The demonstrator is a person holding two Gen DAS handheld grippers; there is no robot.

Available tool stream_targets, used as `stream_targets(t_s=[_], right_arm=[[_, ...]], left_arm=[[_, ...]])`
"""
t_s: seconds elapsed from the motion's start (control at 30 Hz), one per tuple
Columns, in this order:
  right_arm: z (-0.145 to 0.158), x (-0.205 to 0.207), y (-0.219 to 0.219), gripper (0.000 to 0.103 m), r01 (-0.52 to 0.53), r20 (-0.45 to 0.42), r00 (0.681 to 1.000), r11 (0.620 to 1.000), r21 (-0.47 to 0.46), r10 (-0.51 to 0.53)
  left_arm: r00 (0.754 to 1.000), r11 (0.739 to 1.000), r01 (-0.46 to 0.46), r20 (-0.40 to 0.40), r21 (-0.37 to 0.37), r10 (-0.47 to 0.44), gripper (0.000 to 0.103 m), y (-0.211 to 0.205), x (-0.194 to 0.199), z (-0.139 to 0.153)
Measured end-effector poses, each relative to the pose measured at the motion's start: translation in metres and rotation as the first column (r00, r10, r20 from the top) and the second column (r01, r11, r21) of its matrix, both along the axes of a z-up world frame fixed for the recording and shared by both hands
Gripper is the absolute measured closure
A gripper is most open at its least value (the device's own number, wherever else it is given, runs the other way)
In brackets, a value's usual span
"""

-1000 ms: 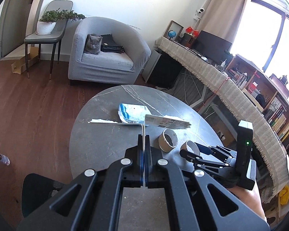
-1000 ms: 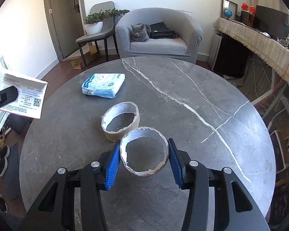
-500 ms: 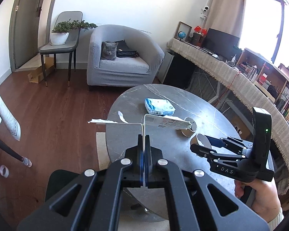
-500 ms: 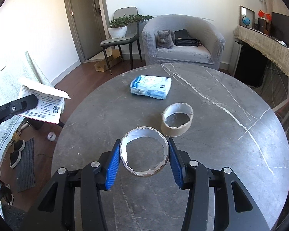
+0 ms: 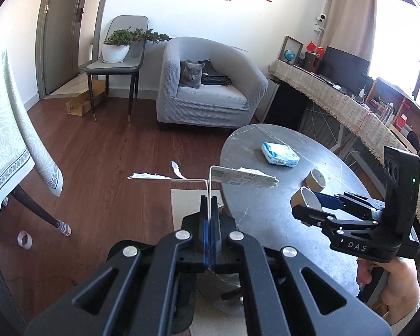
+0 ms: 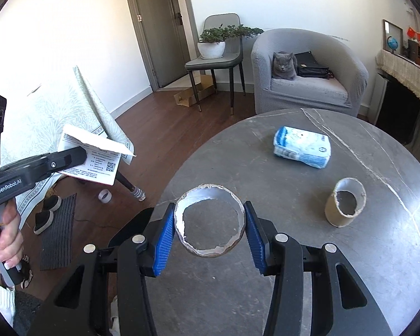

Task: Collect trash
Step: 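Carry the receipt card and cardboard ring over the bin with both tools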

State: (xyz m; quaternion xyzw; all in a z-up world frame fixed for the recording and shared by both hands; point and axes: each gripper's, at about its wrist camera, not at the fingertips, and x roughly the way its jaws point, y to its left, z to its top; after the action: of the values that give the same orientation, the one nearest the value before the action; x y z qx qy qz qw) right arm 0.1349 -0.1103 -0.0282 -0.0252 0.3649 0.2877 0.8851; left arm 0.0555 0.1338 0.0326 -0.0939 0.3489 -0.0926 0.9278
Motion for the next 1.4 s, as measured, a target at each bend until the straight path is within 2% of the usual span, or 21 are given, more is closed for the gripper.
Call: stream_targets(t_s=[0.17,0.3,0.53,0.67,0.83,1.0,1.13,1.4], right_arm=[[0.006,-0.002,0.024,0.055,-0.038,0.011,0.999,0.999,0.021,0.037],[0.011,-0.004,0.044,0.055,-0.094,-0.007,0.995,0.989,0.114,0.095],[0.009,-0.008,0.086,0.055,-0.145,0.003,0.989,0.987,0.068,0.145],[0.004,-0.010,0.105,0.055,-0.170,-0.004,0.985,0.985,0.039,0.170],[-0.007,-0.010,0.125,0.055,-0.192,-0.024,0.981,0.981,0.006,0.192],[-0.016,-0.010,0.143,0.055,-0.210,-0.045,0.977,0.977,-0.020,0.209],[-0.023,-0.011,0.155,0.055,-0.222,-0.054,0.974,0.974,-0.043,0.219],[-0.034,-0.009,0.168,0.055,-0.226,-0.082,0.972,0.972,-0.063,0.221]], left_arm=[[0.998,0.999,-0.035,-0.053,-0.010,0.035,0.101,0.032,-0.005,-0.019],[0.994,0.998,-0.056,-0.093,0.003,0.056,0.101,0.050,-0.010,-0.036],[0.983,0.997,-0.060,-0.168,0.055,0.069,0.101,0.064,-0.020,-0.065],[0.970,0.997,-0.065,-0.231,0.037,0.072,0.101,0.075,-0.023,-0.086],[0.956,0.997,-0.063,-0.285,0.054,0.076,0.101,0.088,-0.024,-0.106],[0.929,0.997,-0.067,-0.361,0.032,0.074,0.101,0.100,-0.021,-0.133],[0.908,0.997,-0.063,-0.411,0.043,0.075,0.101,0.104,-0.021,-0.152],[0.881,0.998,-0.046,-0.469,0.044,0.062,0.099,0.104,-0.025,-0.172]])
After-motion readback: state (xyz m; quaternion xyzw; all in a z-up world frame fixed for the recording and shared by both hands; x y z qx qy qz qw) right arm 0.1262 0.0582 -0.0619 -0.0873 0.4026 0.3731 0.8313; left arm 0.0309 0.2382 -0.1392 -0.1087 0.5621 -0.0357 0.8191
